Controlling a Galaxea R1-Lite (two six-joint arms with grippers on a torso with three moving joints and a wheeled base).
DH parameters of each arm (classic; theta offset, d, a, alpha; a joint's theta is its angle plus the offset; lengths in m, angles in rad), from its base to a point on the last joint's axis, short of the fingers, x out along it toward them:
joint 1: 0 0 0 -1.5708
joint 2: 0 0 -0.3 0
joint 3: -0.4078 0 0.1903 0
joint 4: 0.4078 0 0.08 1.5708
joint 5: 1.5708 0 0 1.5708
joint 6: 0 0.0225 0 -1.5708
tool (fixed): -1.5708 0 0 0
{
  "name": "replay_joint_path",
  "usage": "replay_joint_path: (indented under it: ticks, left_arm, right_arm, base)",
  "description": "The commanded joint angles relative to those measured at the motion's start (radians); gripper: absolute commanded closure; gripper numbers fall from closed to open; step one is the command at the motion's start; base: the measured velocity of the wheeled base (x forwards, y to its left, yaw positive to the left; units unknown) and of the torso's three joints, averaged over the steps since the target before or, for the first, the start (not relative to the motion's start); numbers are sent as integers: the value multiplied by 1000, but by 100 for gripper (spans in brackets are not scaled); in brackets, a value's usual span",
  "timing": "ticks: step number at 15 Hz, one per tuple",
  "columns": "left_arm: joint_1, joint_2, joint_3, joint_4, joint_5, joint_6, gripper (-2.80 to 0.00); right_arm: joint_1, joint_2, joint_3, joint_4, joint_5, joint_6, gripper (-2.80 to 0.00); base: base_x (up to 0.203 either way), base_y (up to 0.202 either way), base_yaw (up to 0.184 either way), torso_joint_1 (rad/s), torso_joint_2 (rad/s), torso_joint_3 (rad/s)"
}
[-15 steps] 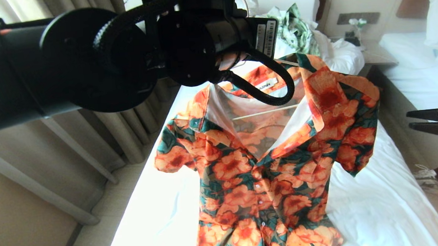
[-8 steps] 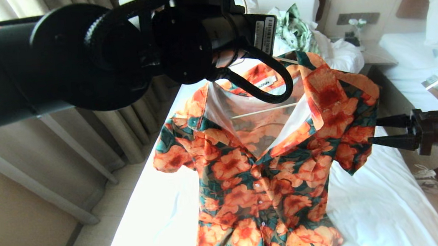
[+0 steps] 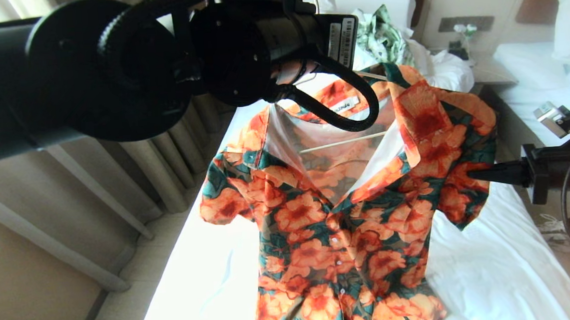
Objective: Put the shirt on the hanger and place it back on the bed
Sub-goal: Take the clothes hanger out of the clothes
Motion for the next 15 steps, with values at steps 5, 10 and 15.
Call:
replay_joint_path:
  ticks: [5, 10, 15]
  left_arm:
    - [11, -1, 0, 0, 5, 2, 0]
    - [19, -1, -2, -3, 3, 4, 0]
    - [22, 0, 0, -8, 3, 5, 0]
  right_arm:
    - [-92, -45, 9, 75, 6, -6, 0]
    - [-146, -54, 44, 85, 6, -29, 0]
    - [-149, -60, 54, 78, 7, -45, -280]
  base:
    - [0, 0, 0, 0, 0, 0]
    - [0, 0, 0, 0, 0, 0]
    - [0, 0, 0, 0, 0, 0]
